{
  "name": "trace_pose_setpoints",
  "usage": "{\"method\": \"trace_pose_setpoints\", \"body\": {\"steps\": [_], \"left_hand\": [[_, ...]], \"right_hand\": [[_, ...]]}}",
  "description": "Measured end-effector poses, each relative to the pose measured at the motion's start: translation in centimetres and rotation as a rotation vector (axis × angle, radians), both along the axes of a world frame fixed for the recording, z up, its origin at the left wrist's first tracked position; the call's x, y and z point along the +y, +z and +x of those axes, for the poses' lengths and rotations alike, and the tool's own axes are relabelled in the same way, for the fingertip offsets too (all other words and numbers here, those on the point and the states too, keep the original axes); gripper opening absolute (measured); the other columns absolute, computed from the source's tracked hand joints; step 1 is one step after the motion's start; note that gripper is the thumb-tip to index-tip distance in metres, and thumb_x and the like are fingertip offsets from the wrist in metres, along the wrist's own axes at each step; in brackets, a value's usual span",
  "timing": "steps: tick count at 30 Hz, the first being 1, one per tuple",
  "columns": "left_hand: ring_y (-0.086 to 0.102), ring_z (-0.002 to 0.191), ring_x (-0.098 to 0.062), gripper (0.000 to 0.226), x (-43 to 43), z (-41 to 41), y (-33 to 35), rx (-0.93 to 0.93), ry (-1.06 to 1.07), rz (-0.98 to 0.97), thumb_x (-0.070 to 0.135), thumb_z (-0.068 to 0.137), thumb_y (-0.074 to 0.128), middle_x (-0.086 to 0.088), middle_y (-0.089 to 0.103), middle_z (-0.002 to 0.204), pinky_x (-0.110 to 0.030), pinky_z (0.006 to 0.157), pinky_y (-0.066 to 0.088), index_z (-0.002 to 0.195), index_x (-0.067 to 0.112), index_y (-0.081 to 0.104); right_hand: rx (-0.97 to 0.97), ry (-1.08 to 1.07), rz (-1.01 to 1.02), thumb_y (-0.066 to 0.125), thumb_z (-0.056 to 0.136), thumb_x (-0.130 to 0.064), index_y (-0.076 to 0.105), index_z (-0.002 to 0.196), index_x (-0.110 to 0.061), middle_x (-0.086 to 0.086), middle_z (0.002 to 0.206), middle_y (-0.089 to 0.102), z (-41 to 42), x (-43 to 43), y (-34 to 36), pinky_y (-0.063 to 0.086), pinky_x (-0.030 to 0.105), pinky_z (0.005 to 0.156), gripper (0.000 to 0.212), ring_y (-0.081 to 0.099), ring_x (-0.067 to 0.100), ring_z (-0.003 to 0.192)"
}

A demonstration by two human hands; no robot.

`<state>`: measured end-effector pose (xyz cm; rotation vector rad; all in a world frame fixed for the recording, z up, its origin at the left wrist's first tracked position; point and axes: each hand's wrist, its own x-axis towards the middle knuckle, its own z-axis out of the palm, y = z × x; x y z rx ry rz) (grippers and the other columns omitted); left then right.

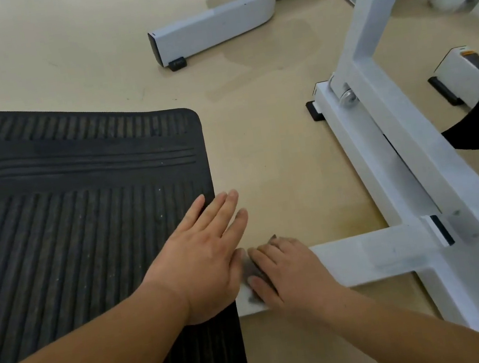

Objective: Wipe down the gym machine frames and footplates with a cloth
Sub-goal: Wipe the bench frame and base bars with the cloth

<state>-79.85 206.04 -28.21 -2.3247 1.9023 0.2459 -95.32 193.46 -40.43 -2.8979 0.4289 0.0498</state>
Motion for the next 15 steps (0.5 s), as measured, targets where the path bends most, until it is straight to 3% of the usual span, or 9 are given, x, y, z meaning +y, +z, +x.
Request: {"method": "trace_pose_setpoints", "body": {"steps": [3, 7, 9, 12, 15], "left_hand": [[-0.032, 0.151, -0.019, 0.066, -0.3, 0.0, 0.1, -0.036, -0.017, 0.044, 0.046, 0.105, 0.009, -0.005, -0.031, 0.165, -0.045, 0.127, -0.012, 0.163, 0.021, -0.012], [-0.027, 0.154, -0.020, 0.066, -0.3, 0.3, -0.3, -0.049, -0.025, 0.069, 0.047, 0.105, 0.012, -0.004, -0.022, 0.169, -0.048, 0.126, -0.010, 0.164, 0.022, -0.003], [-0.022, 0.155, -0.020, 0.066, -0.4, 0.5, -0.4, -0.049, -0.022, 0.066, 0.048, 0.104, 0.014, -0.003, -0.015, 0.170, -0.049, 0.127, -0.008, 0.164, 0.023, 0.003], [-0.018, 0.156, -0.020, 0.067, -0.4, 0.4, -0.4, -0.055, -0.012, 0.084, 0.049, 0.103, 0.014, -0.002, -0.010, 0.171, -0.049, 0.127, -0.007, 0.164, 0.022, 0.006], [-0.020, 0.156, -0.021, 0.067, -0.6, 0.1, -0.1, -0.050, -0.008, 0.098, 0.049, 0.103, 0.014, -0.002, -0.011, 0.170, -0.048, 0.125, -0.011, 0.164, 0.022, 0.003]], "right_hand": [[0.119, 0.139, 0.156, 0.030, 0.098, -0.067, 0.055, 0.125, -0.034, -0.006, 0.101, 0.066, 2.2, -0.9, 1.8, 0.051, 0.041, 0.078, 0.050, 0.062, 0.024, 0.090], [0.318, 0.178, 0.329, 0.042, 0.090, -0.078, 0.047, 0.137, -0.046, -0.015, 0.116, 0.065, 1.9, -5.4, 3.3, 0.051, 0.039, 0.086, 0.057, 0.060, 0.011, 0.103], [0.300, 0.189, 0.277, 0.037, 0.091, -0.081, 0.045, 0.141, -0.046, -0.018, 0.124, 0.058, 0.0, -7.1, 2.6, 0.049, 0.035, 0.090, 0.062, 0.054, 0.008, 0.111], [0.178, 0.209, 0.066, 0.022, 0.097, -0.078, 0.046, 0.144, -0.033, -0.007, 0.128, 0.055, -2.5, -7.4, 1.0, 0.045, 0.039, 0.096, 0.069, 0.053, 0.018, 0.113], [0.099, 0.240, -0.013, 0.022, 0.102, -0.071, 0.040, 0.152, -0.021, 0.000, 0.123, 0.059, -2.4, -5.7, 0.2, 0.050, 0.042, 0.086, 0.073, 0.057, 0.025, 0.105]]}}
